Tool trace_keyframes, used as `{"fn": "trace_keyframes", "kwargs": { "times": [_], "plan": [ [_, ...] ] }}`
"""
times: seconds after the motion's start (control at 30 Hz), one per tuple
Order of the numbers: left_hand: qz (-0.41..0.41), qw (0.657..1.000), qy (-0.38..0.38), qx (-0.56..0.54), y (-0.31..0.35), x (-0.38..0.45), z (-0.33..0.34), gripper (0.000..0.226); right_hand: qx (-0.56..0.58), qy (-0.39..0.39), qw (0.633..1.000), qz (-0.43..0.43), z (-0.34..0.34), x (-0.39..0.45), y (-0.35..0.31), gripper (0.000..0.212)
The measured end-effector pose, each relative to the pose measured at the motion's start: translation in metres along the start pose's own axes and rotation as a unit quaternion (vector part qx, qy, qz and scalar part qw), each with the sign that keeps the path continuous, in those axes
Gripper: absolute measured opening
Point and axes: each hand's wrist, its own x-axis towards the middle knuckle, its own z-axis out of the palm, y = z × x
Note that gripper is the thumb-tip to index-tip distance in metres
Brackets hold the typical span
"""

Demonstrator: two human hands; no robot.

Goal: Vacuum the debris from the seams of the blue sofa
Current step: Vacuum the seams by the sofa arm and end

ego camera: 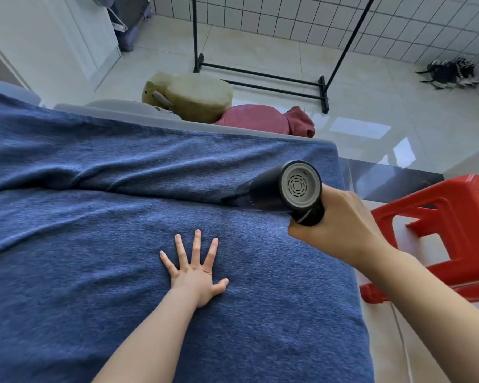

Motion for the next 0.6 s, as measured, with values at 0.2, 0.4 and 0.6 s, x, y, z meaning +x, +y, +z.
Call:
{"fn": "trace_keyframes", "kwargs": {
  "times": [0.2,0.4,0.6],
  "plan": [
    [-0.005,1.000,0.003,0.005,0.000,0.000,-0.001,0.097,-0.017,0.005,1.000,-0.002,0.014,-0.001,-0.003,0.036],
    [-0.006,1.000,0.007,-0.004,0.000,-0.003,-0.003,0.096,-0.040,0.001,0.999,-0.002,0.006,-0.022,0.005,0.035],
    [-0.023,0.999,0.022,0.002,0.014,-0.008,-0.006,0.095,-0.061,0.028,0.995,0.073,-0.024,-0.058,0.047,0.041]
  ]
}}
